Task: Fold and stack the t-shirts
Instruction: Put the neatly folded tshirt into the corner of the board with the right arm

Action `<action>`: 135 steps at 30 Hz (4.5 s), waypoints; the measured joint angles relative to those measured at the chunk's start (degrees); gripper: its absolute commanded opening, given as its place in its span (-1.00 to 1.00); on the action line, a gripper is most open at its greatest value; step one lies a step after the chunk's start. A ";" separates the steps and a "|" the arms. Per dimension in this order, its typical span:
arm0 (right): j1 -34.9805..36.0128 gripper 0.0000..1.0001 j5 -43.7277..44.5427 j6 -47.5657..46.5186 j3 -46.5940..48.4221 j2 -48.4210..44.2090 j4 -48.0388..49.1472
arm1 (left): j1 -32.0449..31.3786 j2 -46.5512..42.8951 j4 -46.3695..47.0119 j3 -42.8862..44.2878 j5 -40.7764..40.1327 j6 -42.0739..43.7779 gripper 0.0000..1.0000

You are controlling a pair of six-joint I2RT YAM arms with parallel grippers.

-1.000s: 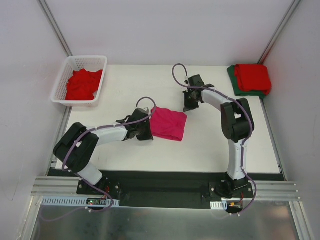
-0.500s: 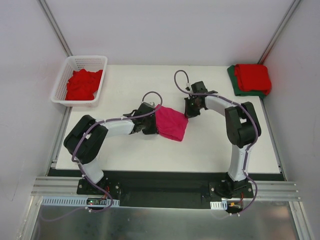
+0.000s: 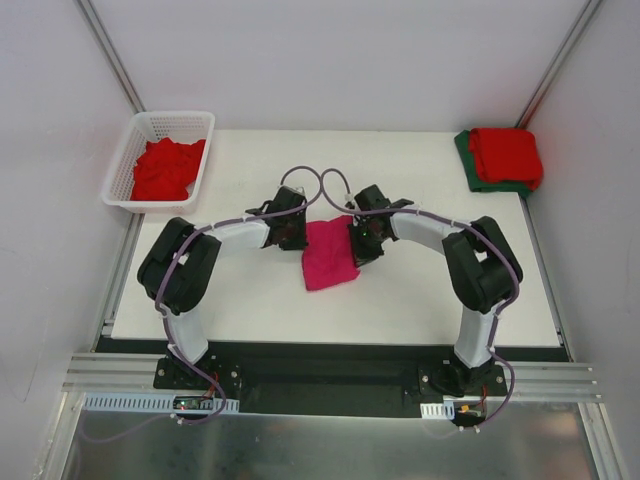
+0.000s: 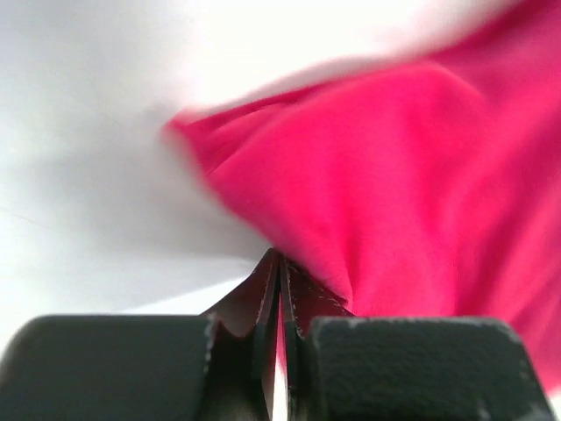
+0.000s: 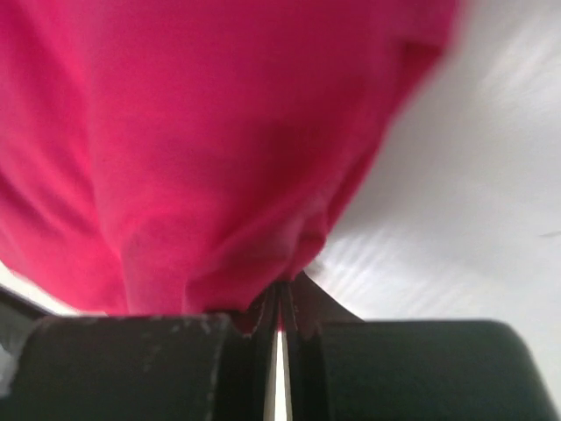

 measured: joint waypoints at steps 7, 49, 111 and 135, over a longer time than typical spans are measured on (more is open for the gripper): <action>7.87 -0.85 2.84 4.24 -2.29 -3.08 -3.56 | 4.98 1.60 -3.06 3.34 -1.29 3.93 -1.00; -9.40 0.87 -14.99 35.80 -35.43 -13.97 54.23 | 5.90 -11.63 -0.98 -2.99 10.32 5.66 -1.00; 3.48 0.82 -14.75 40.61 -20.61 -0.07 56.48 | 3.37 -3.02 3.15 -3.89 10.88 5.64 -1.00; 4.61 -0.97 -14.56 40.83 -20.24 3.48 54.99 | 3.39 -3.80 2.78 -3.91 8.26 6.49 0.37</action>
